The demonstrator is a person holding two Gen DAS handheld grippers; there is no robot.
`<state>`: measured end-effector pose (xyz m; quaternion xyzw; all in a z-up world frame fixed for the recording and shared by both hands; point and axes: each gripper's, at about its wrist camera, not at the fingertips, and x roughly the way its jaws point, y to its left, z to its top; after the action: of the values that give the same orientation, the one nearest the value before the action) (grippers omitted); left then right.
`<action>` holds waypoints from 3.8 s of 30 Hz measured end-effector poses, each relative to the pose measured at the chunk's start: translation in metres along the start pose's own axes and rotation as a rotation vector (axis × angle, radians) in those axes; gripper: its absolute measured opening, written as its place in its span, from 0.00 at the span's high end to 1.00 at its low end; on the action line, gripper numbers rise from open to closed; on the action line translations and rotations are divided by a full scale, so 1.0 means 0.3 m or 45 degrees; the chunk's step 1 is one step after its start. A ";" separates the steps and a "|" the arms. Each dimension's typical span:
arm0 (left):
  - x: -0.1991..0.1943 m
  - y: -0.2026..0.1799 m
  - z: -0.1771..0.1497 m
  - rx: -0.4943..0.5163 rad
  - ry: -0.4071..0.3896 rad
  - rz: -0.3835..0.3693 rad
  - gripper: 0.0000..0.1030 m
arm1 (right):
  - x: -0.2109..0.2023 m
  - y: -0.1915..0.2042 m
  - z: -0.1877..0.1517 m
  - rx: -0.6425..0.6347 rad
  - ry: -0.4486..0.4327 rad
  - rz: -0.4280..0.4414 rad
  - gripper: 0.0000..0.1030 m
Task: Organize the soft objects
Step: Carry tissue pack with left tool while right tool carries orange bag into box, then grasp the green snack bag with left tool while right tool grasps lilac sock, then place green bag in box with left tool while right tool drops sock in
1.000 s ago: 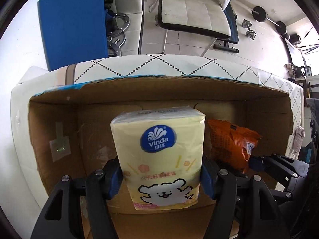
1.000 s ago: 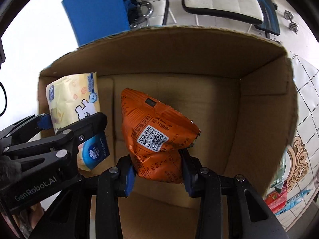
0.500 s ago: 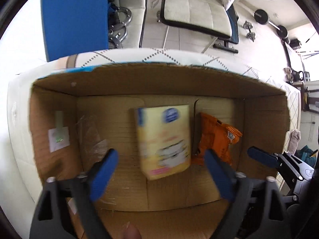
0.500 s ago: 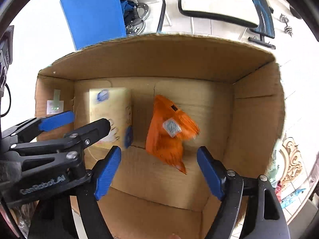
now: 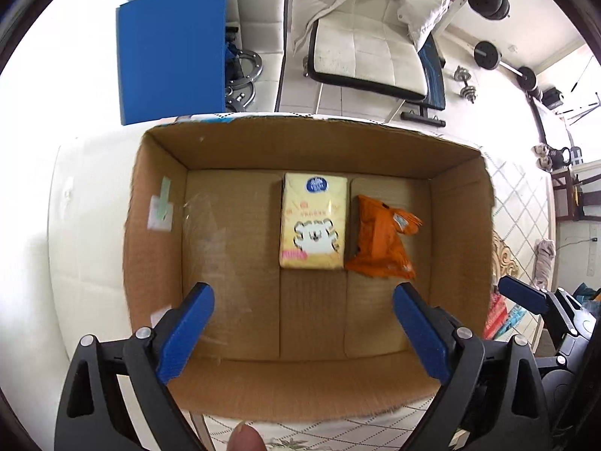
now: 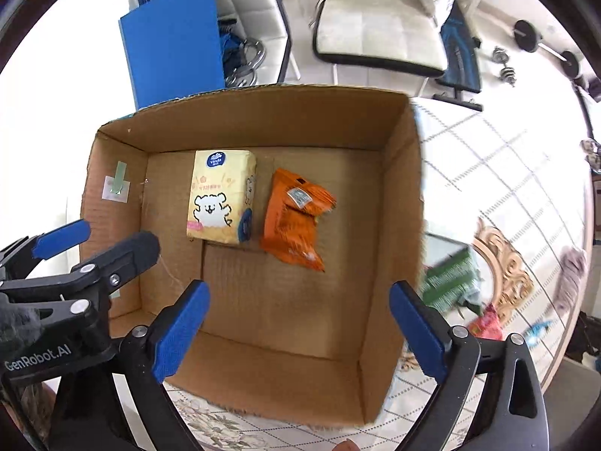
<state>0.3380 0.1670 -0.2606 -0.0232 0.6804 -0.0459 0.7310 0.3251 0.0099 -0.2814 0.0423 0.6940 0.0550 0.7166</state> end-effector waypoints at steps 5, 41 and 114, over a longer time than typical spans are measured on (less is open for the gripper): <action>-0.094 -0.010 -0.092 -0.024 -0.083 0.009 0.05 | -0.094 -0.013 -0.097 0.008 -0.070 -0.006 0.05; 0.529 -1.082 -0.034 0.884 0.413 0.495 0.05 | -0.060 -1.468 -0.310 0.560 0.092 -0.004 0.05; -0.048 0.061 -0.042 -0.039 -0.001 0.196 0.73 | -0.068 -0.019 -0.122 -0.028 0.073 0.358 0.58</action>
<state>0.3252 0.1869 -0.2489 0.0182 0.6805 0.0209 0.7322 0.2880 0.0009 -0.2633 0.1297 0.7008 0.1636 0.6821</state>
